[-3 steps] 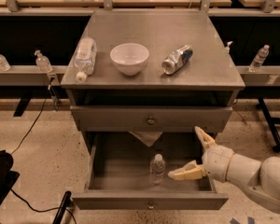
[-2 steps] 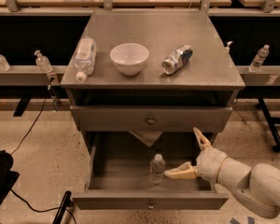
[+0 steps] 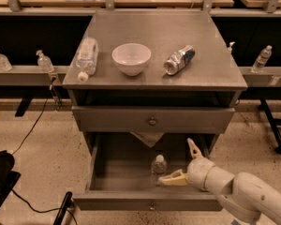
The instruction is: Pick water bottle from middle drawer and place on counter
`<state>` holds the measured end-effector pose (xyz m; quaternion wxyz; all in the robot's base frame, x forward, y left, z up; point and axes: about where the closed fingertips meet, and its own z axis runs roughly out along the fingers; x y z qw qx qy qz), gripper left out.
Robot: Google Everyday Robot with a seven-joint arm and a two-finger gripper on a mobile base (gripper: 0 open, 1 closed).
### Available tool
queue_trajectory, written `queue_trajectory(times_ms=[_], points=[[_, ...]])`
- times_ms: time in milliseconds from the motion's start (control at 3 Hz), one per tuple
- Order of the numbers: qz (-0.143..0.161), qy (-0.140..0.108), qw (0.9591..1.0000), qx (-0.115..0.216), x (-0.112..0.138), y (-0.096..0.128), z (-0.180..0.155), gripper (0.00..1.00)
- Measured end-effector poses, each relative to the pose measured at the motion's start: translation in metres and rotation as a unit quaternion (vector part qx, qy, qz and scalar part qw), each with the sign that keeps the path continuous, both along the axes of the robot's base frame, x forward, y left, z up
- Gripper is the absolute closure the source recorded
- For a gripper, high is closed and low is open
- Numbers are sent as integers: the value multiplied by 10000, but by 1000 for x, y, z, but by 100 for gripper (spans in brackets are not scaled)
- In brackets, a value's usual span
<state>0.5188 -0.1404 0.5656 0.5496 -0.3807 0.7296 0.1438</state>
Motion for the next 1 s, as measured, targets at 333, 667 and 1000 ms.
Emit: queue_trajectory(times_ms=[333, 667, 1000], points=[[95, 238, 9997, 61, 2, 21, -32, 0], [146, 385, 9991, 134, 11, 42, -52, 0], [-84, 650, 9976, 210, 22, 48, -75, 2]])
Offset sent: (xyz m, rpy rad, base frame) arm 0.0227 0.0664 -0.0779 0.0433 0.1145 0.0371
